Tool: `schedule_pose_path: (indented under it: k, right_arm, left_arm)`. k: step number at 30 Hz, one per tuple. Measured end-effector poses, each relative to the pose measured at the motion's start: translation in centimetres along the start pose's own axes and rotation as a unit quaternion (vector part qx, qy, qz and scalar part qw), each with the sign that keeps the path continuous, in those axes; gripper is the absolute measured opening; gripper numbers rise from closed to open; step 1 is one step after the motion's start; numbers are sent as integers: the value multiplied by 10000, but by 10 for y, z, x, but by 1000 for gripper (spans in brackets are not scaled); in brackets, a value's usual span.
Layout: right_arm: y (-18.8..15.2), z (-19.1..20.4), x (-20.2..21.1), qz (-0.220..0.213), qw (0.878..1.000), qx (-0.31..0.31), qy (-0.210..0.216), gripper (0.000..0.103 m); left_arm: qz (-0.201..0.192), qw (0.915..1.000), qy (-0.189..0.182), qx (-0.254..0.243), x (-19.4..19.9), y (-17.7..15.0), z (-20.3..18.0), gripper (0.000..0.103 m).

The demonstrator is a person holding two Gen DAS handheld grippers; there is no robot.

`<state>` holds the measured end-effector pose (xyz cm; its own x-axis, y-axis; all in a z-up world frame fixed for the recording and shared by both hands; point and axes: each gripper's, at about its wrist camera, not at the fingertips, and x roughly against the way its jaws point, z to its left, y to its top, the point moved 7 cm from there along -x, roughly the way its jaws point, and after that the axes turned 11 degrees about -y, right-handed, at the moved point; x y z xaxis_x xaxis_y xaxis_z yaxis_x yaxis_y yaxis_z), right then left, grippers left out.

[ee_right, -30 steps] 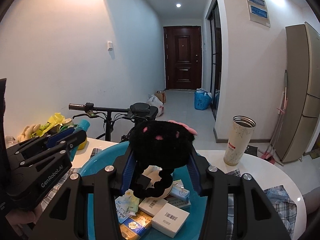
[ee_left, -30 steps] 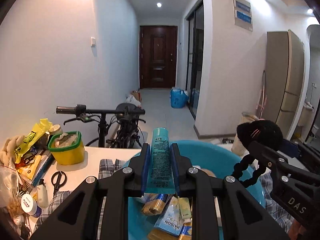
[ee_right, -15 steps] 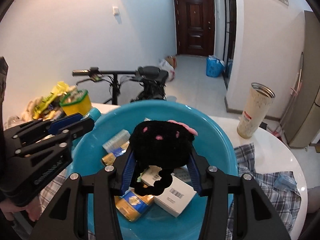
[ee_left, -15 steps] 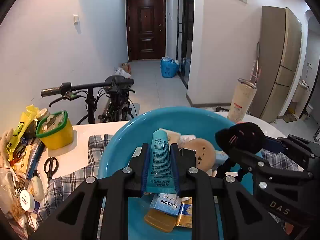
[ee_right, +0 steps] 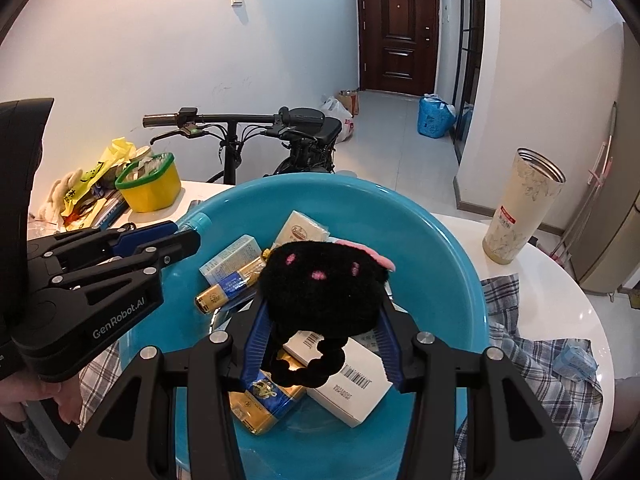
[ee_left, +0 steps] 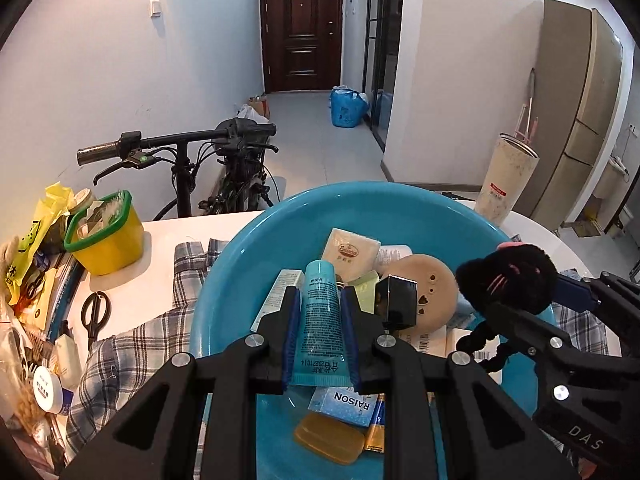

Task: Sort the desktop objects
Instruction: 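Carry the tube and plush toy over the turquoise basin and lower both, then open the left gripper over the basin while right gripper releases the plush toy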

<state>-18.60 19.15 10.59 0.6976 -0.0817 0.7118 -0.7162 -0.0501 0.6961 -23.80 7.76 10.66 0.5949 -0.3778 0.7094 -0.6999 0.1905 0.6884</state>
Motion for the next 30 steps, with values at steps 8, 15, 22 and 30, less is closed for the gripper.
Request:
schedule_pose_path:
  k: [8,15,22,30]
  right_arm:
    - [0,1,-5,41,10000,-4,-13,47]
    - [-6,5,-21,231,9997,49,-74,47]
    - [-8,5,-28,289,9995,39,-88,47]
    - [-9,11,-34,329,9994,99,-82,47]
  left_arm:
    - [25,10000,33,-77,-2,0,-2,22]
    - [336,9994,23,46,-23,-7,9,22]
    - [392,9992,79,14,-30,-10,8,22]
    - [511,9985,183,-39,-39,-14,9,22]
